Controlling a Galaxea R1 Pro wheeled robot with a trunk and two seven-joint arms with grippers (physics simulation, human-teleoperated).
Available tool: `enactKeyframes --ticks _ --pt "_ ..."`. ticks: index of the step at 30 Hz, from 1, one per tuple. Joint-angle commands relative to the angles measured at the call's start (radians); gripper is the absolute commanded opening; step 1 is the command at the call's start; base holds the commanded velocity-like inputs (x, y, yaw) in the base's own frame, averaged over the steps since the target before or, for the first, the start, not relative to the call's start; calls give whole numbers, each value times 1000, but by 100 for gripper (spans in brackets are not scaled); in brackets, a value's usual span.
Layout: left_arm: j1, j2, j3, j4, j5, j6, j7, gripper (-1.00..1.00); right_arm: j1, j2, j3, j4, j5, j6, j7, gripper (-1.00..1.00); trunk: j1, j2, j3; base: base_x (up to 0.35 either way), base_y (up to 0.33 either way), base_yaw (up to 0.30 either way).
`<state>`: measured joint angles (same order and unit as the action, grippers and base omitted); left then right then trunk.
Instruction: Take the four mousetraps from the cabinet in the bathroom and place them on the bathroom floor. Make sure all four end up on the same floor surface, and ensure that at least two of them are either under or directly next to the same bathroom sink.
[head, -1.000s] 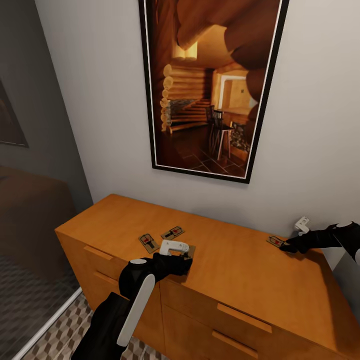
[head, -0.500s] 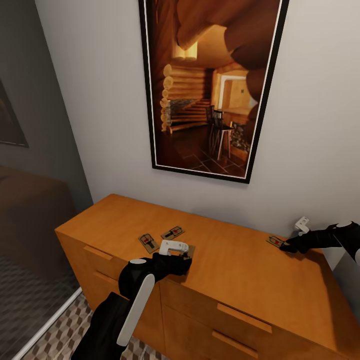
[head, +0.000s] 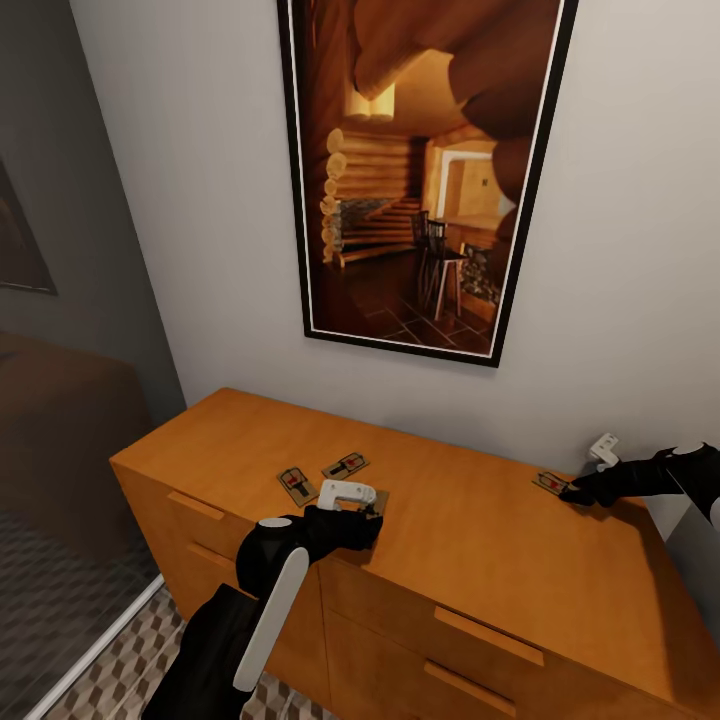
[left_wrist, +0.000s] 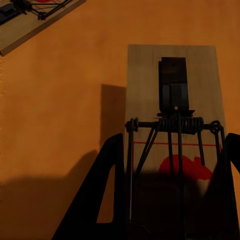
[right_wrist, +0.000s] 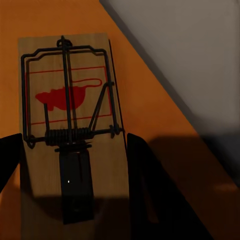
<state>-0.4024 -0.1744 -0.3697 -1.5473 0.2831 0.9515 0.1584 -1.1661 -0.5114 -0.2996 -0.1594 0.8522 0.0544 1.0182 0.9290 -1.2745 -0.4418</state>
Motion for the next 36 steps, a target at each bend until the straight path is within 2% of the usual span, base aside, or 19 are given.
enactKeyframes --ticks 1,13,36 --pt "-1 0 -1 -1 9 3 10 -100 0 1 5 30 5 10 7 -100 0 0 -1 0 0 0" --pt "-1 0 -2 -2 6 1 15 -100 0 1 5 31 5 10 7 -100 0 0 -1 0 0 0" --pt "-1 0 5 -2 3 1 18 -100 0 1 5 30 5 10 7 -100 -88 161 71 0 0 0"
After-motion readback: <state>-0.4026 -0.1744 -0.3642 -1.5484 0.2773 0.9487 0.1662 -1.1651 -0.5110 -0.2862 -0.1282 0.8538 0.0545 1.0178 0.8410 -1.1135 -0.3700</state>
